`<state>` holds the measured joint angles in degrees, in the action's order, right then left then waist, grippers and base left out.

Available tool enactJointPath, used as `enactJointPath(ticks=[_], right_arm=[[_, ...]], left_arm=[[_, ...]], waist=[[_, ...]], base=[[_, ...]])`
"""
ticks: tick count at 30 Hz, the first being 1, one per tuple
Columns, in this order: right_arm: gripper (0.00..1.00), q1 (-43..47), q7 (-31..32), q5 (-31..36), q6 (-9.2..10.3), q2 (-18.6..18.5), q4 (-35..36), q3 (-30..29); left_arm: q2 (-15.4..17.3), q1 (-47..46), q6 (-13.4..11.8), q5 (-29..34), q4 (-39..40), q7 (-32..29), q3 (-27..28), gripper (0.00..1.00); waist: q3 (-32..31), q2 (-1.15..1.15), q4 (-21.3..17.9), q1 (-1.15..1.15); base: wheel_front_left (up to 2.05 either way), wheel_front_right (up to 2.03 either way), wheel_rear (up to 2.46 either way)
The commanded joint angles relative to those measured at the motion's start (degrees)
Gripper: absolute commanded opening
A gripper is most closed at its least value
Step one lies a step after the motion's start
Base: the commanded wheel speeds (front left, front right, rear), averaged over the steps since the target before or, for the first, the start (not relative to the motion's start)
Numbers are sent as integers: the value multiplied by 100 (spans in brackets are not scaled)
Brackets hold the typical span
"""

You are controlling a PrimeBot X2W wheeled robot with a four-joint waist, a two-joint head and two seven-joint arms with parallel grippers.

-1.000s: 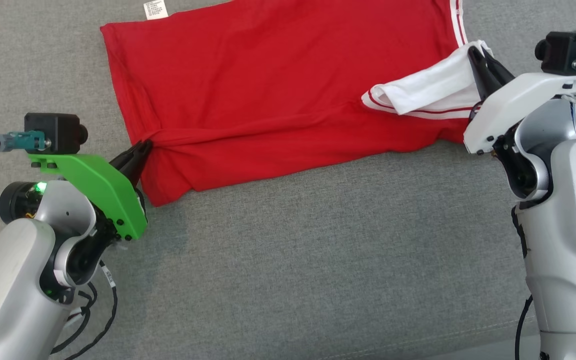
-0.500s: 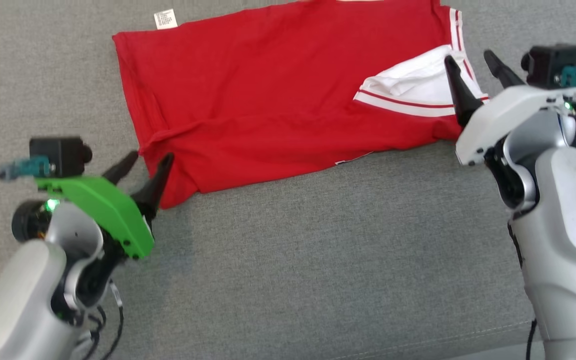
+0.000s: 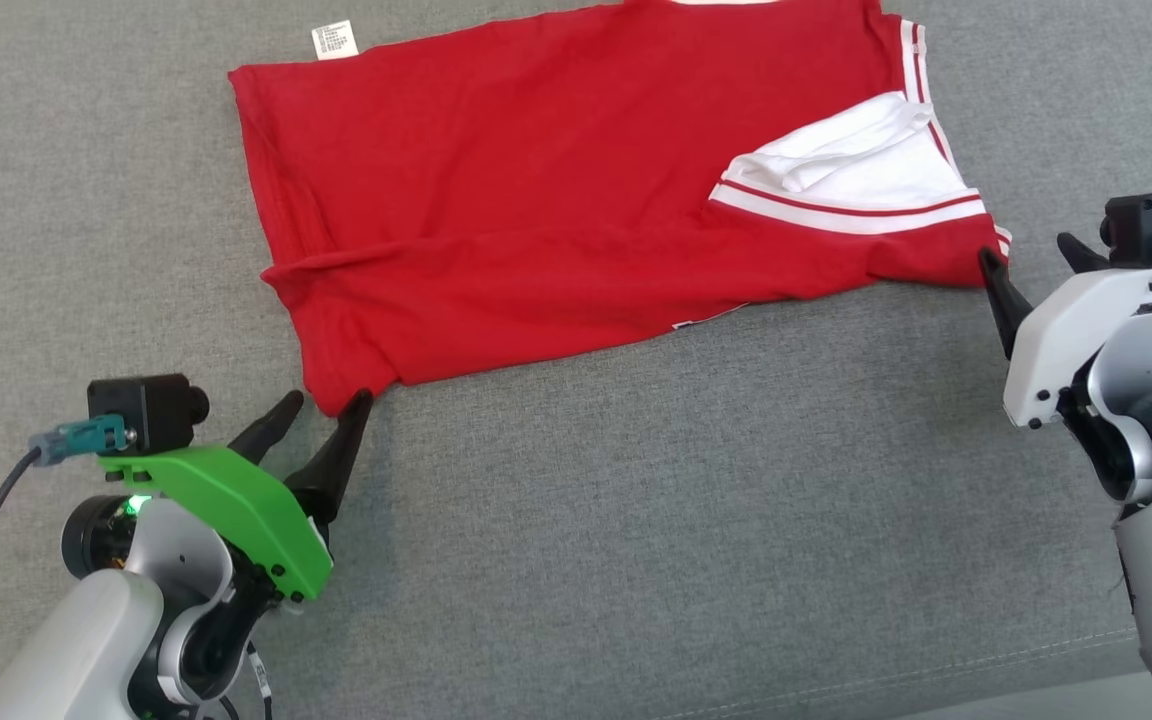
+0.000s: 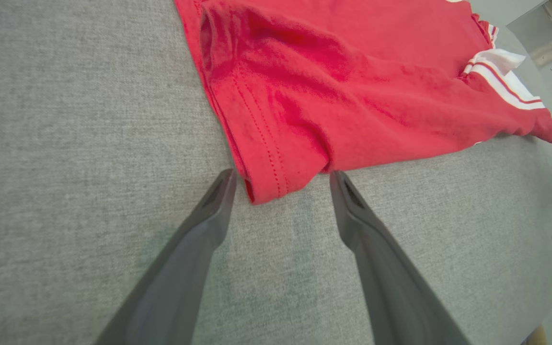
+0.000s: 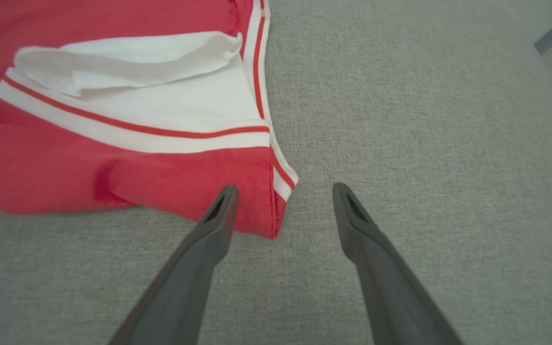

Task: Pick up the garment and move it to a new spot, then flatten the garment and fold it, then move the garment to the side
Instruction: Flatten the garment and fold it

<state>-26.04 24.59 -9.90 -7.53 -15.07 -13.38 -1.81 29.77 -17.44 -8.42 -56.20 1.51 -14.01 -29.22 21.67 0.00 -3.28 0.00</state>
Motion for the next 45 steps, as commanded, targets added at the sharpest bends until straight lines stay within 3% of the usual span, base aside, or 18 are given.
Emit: enactJointPath(ticks=[1, 13, 14, 16, 17, 19, 20, 21, 22, 28, 34, 41, 45], right_arm=[[100, -58, 123, -3, 8, 7, -38, 51], [100, -315, 511, -189, 8, 88, -237, 180], [100, -331, 540, -201, 8, 102, -252, 177], [98, -360, 545, -223, 8, 100, -274, 173], [90, -370, 553, -221, 8, 97, -294, 173], [71, -399, 559, -227, 8, 103, -337, 182], [49, -426, 555, -233, 8, 114, -372, 195], [18, -453, 545, -230, 8, 120, -401, 204], [0, -490, 508, -224, 8, 116, -430, 223], [0, -558, 455, -464, 8, 43, -547, 176], [0, -218, 889, -1087, 8, -312, -223, 114], [0, 688, 1510, -1782, 9, -757, 621, -213], [0, 1402, 1838, -2027, 9, -775, 1130, -414]], left_arm=[[8, -123, 16, 43, -57, -27, 3, 100], [-135, -474, 234, -23, -522, -229, -178, 100], [-143, -482, 260, -35, -545, -240, -188, 96], [-153, -539, 309, -61, -613, -242, -188, 64], [-148, -571, 331, -59, -647, -247, -188, 49], [-152, -639, 363, -62, -721, -258, -180, 32], [-158, -671, 386, -65, -763, -267, -180, 2], [-146, -702, 409, -59, -799, -293, -197, 0], [-133, -734, 453, -68, -847, -310, -203, 0], [55, -650, 659, -214, -857, -433, -177, 0], [352, -210, 846, -556, -379, -707, -165, 0], [551, 707, 725, -761, 489, -617, -207, 0], [619, 1344, 611, -853, 851, -457, -258, 0]], waist=[[50, 0, 13, 0], [161, 0, 49, 0], [173, 0, 53, 0], [201, 0, 64, 0], [213, 0, 68, 0], [234, 0, 76, 0], [240, 0, 78, 0], [242, 0, 79, 0], [239, 0, 78, 0], [49, 0, 96, 0], [-258, 0, 131, 0], [-538, 0, 152, 0], [-609, 0, 142, 0]], base=[[0, 0, 0], [0, 0, 0], [0, 0, 0], [0, 0, 0], [0, 0, 0], [0, 0, 0], [0, 0, 0], [0, 0, 0], [0, 0, 0], [0, 0, 0], [0, 0, 0], [0, 0, 0], [0, 0, 0]])
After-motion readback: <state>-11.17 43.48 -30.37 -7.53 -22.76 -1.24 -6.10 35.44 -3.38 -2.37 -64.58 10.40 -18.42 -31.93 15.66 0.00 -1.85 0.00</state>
